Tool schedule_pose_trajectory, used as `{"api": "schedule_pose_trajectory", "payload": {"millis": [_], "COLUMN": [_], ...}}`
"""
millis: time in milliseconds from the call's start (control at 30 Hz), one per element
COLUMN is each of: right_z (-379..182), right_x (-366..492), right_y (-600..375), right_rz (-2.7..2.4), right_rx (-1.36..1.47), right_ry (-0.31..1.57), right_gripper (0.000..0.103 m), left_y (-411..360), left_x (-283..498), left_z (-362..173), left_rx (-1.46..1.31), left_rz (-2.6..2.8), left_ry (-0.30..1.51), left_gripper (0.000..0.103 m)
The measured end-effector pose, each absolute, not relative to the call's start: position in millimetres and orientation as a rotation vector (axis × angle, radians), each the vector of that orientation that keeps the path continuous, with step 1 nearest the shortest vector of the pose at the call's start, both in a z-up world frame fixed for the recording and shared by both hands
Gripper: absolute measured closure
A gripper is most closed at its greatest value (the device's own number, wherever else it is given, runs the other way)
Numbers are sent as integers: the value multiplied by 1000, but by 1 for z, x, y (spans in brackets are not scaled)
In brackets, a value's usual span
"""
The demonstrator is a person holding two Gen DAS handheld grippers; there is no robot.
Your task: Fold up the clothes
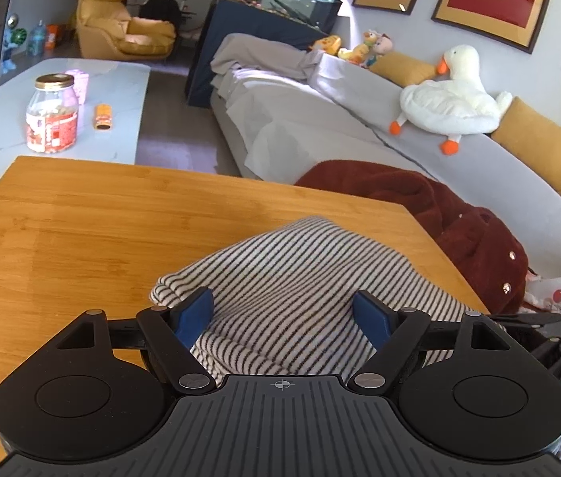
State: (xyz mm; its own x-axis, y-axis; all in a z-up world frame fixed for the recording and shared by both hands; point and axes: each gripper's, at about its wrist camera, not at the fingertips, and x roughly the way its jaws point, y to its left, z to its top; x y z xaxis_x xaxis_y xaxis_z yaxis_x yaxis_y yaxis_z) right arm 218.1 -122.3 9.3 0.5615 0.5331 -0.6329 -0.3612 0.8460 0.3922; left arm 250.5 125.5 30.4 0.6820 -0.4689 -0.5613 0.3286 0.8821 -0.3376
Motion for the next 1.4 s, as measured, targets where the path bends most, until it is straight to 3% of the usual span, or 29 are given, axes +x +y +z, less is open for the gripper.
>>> {"api": "schedule_pose_trajectory", "payload": {"millis": [133,367,567,1067,1267,1333,1400], "right_z": [12,13,11,14,17,19,19], "right_x": [212,207,204,199,204,205,206], "right_y": [-113,-110,-108,-110,-138,-155,-168], "right_rz": [506,483,473,452,482,467,445], "right_rx": [193,150,111,81,198,250,276], "right_ry": [806,785,765,729,727,707,697], "right_gripper": [11,11,10,7,6,6,6], "left_y": [128,137,130,137,129,123,115], "left_x": [242,205,178,169,166,164,163], "left_z": [40,57,51,42,34,33,34], "left_rx": [-229,-329,-363,-424,-436,-422,-407], "left_rz": [-402,-404,-451,-411,-438,-455,-483], "left_ry": [683,678,722,727,752,757,753], "left_gripper": [21,11,8,8,8,11,26]}}
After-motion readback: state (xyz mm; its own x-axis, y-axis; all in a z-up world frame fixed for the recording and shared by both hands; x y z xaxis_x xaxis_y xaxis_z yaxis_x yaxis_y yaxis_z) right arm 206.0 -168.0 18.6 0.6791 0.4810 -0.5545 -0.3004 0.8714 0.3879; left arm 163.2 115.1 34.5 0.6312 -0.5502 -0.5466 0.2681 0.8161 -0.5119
